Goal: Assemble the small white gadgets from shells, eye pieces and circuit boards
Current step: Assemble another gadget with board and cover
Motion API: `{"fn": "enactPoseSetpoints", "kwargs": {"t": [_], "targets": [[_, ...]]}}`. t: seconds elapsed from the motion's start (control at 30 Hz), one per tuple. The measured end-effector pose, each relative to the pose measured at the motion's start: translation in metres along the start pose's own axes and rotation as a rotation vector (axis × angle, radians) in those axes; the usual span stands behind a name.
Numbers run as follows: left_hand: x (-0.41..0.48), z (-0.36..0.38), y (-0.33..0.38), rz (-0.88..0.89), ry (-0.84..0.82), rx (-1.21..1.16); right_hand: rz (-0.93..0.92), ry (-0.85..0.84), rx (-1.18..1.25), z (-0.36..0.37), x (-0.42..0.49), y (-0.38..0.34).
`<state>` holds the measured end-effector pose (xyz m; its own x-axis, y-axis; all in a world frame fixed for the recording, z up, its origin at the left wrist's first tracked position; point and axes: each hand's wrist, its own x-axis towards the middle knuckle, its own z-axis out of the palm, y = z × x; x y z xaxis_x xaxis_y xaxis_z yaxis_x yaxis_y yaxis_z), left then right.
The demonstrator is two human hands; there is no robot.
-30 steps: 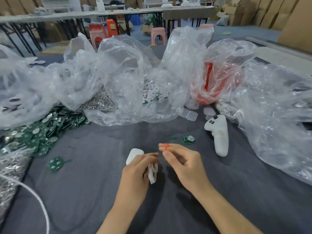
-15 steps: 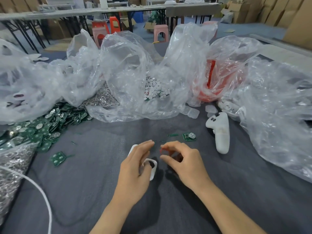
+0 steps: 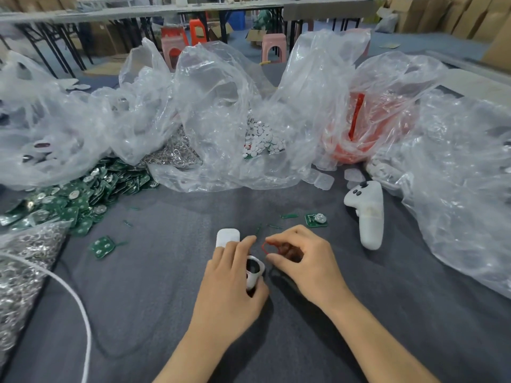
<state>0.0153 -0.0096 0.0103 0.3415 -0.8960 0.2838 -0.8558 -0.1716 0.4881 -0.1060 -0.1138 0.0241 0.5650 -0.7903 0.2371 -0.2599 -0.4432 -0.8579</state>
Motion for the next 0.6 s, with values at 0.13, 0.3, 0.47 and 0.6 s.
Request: {"fn": "enactPoseSetpoints", "kwargs": {"t": [0.13, 0.3, 0.47, 0.6], "targets": [[0.0033, -0.0019, -0.0038, -0.070, -0.046, -0.256, -0.013, -0.074, -0.031, 0.0009, -0.0005, -0.0018], [0.0049, -0.0020, -0.0048, -0.054, -0.083, -0.309, 0.016, -0.061, -0.054, 0.0024, -0.0009, -0.0027], [0.0037, -0.0065, -0.0093, -0.021, -0.114, -0.291, 0.004, -0.087, -0.066, 0.0028, -0.0017, -0.0043], [0.0043, -0.0069, -0.0091, -0.034, -0.103, -0.296, 0.009, -0.115, -0.075, 0.0036, -0.0017, -0.0053]]}}
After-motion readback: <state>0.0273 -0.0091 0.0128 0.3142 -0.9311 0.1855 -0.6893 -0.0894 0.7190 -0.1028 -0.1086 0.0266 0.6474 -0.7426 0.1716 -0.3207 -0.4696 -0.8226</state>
